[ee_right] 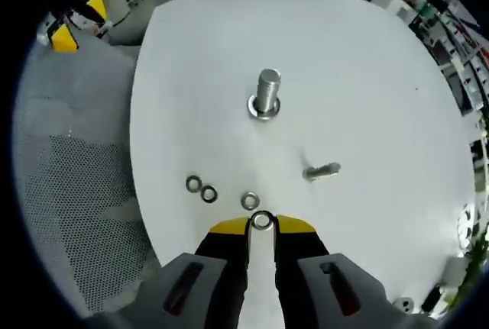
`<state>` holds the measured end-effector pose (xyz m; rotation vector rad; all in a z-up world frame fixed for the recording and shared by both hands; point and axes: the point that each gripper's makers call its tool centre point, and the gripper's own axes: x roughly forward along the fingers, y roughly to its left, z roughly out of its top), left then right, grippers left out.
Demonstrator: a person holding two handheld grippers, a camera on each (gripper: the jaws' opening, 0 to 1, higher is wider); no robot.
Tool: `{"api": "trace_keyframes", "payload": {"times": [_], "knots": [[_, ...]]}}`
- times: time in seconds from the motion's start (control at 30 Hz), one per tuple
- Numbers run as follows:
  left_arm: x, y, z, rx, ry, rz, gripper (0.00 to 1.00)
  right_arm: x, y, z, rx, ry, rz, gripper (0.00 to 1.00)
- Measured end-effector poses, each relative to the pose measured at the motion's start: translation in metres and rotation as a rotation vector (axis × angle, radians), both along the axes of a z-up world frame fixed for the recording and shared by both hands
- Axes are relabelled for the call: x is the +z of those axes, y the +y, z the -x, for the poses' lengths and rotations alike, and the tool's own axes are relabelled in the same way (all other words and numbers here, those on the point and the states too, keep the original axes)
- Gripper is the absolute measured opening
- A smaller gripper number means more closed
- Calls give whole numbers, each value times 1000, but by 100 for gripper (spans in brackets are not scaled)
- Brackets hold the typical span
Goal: Place the washer onto the threaded stud by aligning its center hole with the stud, sliding it down to the base, and recovering from edge contact or off-axis alignment until the washer reaches the visible bottom stop.
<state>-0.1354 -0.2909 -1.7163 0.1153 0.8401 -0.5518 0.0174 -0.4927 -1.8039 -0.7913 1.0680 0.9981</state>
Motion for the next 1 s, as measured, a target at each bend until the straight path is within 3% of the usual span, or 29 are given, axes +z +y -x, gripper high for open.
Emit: {"api": "trace_keyframes", "payload": {"times": [0.2, 0.33, 0.67, 1.0], "knots": [[1, 0, -1, 0, -8, 5, 24, 24, 5, -27, -58, -56, -63, 12], [1, 0, 0, -2, -1, 4, 24, 30, 13, -40, -60, -78, -71, 12], [1, -1, -1, -6, -4, 7, 23, 19, 25, -47, 46, -90, 7, 13], [0, -2, 0, -14, -2, 5, 23, 13, 20, -50, 63, -86, 35, 13]]}}
